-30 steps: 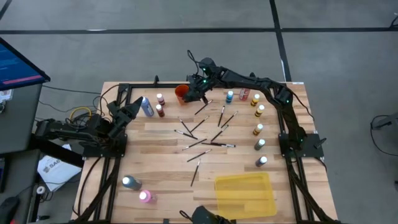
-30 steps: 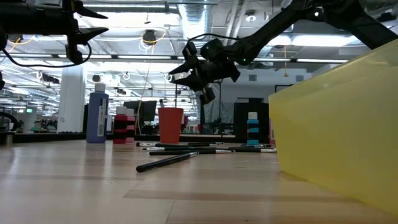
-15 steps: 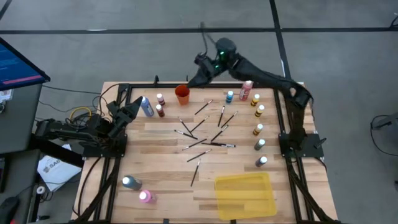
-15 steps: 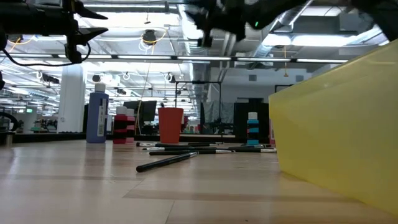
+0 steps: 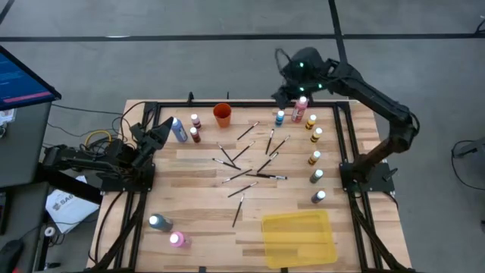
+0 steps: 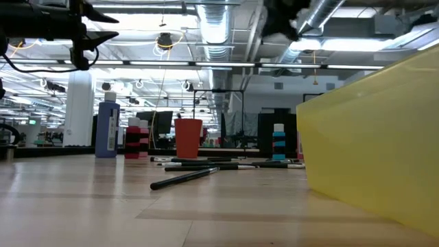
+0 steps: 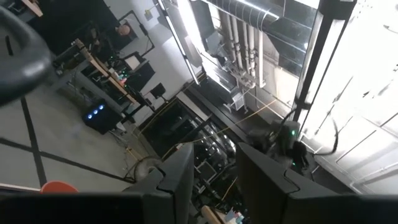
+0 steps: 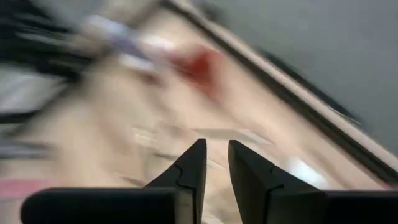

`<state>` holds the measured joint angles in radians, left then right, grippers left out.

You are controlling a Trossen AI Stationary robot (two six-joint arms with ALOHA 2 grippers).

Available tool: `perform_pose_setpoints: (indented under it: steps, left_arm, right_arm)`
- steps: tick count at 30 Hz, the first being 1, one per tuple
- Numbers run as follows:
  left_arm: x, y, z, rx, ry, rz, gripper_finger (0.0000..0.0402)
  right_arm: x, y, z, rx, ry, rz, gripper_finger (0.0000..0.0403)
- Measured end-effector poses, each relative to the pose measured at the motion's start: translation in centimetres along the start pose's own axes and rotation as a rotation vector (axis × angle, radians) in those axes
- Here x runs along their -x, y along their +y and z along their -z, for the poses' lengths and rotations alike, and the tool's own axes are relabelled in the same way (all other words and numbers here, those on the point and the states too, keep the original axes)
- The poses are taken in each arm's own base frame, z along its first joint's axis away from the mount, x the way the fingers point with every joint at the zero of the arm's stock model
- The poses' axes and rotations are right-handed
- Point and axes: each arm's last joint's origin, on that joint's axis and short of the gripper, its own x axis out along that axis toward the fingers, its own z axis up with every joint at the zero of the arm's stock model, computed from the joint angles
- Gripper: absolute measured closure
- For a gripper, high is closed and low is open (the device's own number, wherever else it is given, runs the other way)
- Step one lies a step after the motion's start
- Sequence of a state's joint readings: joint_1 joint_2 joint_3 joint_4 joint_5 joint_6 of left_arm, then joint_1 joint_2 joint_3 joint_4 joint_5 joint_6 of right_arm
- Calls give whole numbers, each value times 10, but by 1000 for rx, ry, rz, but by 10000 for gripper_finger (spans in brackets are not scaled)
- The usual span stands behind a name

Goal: Pick & Place Paint Supplies
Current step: Put the black paint brush into the orange cup

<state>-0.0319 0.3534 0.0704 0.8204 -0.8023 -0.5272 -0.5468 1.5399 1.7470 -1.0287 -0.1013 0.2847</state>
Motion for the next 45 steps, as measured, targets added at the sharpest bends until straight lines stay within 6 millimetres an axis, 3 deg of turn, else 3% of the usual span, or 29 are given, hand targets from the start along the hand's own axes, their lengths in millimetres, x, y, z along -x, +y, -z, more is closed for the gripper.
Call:
perform_pose_setpoints:
  steps: [2, 7, 15, 19, 26, 35, 40, 45]
  left_arm:
    - [0, 0, 0, 0, -2, -2, 288]
    - [0, 0, 0, 0, -2, -2, 288]
    - [0, 0, 0, 1, -1, -2, 288]
    - [0, 0, 0, 1, -2, -2, 288]
    - [0, 0, 0, 4, -1, -2, 288]
    - [0, 0, 0, 10, -1, -1, 288]
    - [0, 0, 0, 13, -4, 1, 288]
    - [0, 0, -1, 13, -4, 0, 288]
  right_arm:
    - [1, -3, 9, -116, 40, 161, 337]
    - [-13, -8, 22, -280, 179, 302, 307]
    - [-85, -14, 29, -416, 383, 417, 205]
    - [-121, -18, 36, -439, 466, 466, 181]
    - [-166, -24, 48, -454, 577, 485, 184]
    - [-195, -31, 50, -575, 554, 488, 212]
    - [-197, -23, 51, -594, 501, 523, 228]
    - [-190, 2, 56, -540, 443, 571, 241]
